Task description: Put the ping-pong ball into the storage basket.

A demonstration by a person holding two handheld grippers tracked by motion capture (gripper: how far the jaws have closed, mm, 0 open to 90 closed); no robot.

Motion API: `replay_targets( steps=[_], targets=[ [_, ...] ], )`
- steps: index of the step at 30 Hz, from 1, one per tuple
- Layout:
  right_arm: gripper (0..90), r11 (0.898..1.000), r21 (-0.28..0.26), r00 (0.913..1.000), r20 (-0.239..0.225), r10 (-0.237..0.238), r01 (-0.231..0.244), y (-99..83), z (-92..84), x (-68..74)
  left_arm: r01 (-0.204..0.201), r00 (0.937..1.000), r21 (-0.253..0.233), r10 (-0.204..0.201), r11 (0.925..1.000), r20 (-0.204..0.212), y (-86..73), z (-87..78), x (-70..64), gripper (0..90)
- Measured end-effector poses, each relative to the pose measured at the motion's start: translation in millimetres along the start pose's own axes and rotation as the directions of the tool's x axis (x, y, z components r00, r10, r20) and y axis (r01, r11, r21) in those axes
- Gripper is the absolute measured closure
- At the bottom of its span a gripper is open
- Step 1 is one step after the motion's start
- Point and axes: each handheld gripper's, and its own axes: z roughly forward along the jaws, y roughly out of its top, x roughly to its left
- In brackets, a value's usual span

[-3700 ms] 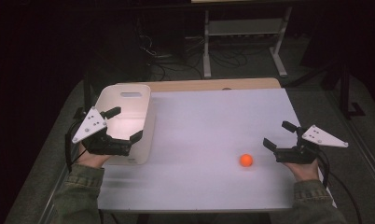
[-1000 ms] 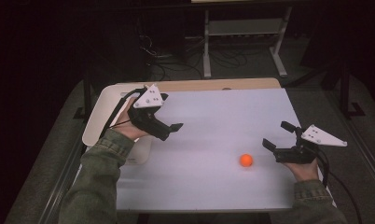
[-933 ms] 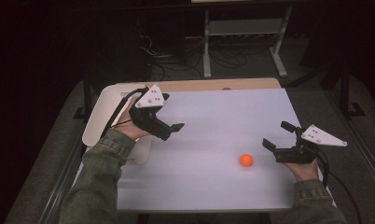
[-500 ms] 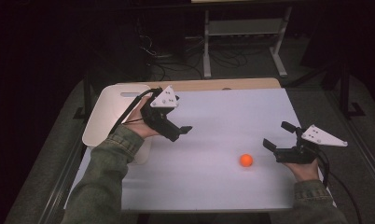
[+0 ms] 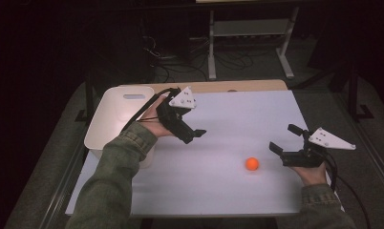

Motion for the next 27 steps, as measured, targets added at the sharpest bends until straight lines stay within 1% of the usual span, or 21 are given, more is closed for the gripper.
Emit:
replay_targets(
  steps=[3,4,11,12,13,14,15,20,23,24,27],
  targets=[
    [0.0,1.0,0.0,1.0,-0.001,0.0,0.0,0.0,0.0,-0.1,-0.003,0.9999,0.013,0.003,0.9999,0.012,2.3,3.4,0.4,0.0],
    [0.0,1.0,-0.001,1.0,-0.003,-0.001,0.001,0.1,-0.1,-0.1,-0.007,0.9997,0.019,0.006,0.9998,0.024,4.6,6.2,0.6,0.0],
    [0.0,1.0,-0.005,1.0,-0.001,-0.002,0.002,0.0,-0.3,-0.6,-0.013,0.9988,0.028,0.012,0.9995,0.048,9.4,15.6,1.2,0.0],
    [0.0,1.0,-0.005,1.0,0.0,-0.001,0.001,0.0,-0.4,-0.6,-0.013,0.9982,0.029,0.012,0.9995,0.059,10.8,19.2,1.1,0.0],
    [0.0,1.0,-0.005,1.0,0.0,-0.001,0.001,0.0,-0.4,-0.6,-0.013,0.9982,0.029,0.012,0.9995,0.059,10.8,19.2,1.1,0.0],
    [0.0,1.0,-0.003,1.0,-0.002,0.002,-0.002,-0.1,-0.2,-0.6,-0.014,0.9975,0.034,0.012,0.9993,0.07,12.2,23.3,0.7,0.0],
    [0.0,1.0,-0.003,1.0,-0.002,0.002,-0.002,-0.1,-0.2,-0.6,-0.014,0.9975,0.034,0.012,0.9993,0.07,12.2,23.3,0.7,0.0],
    [0.0,1.0,-0.001,1.0,-0.003,0.001,-0.001,-0.2,0.1,-0.4,-0.024,0.9949,0.05,0.019,0.9985,0.099,16.9,34.1,-0.7,0.0],
    [0.0,1.0,-0.005,1.0,-0.001,0.003,-0.003,-0.1,-0.3,-0.8,-0.027,0.9941,0.056,0.021,0.9981,0.107,18.1,37.2,-0.4,0.0],
    [0.0,1.0,-0.005,1.0,-0.002,0.003,-0.003,-0.1,-0.4,-0.9,-0.024,0.993,0.059,0.017,0.998,0.117,18.9,39.7,-0.1,0.0],
    [0.0,1.0,-0.005,1.0,-0.003,0.003,-0.003,-0.2,-0.3,-1.0,-0.028,0.9927,0.068,0.02,0.9973,0.119,19.5,42.1,-0.4,0.0]
  ],
)
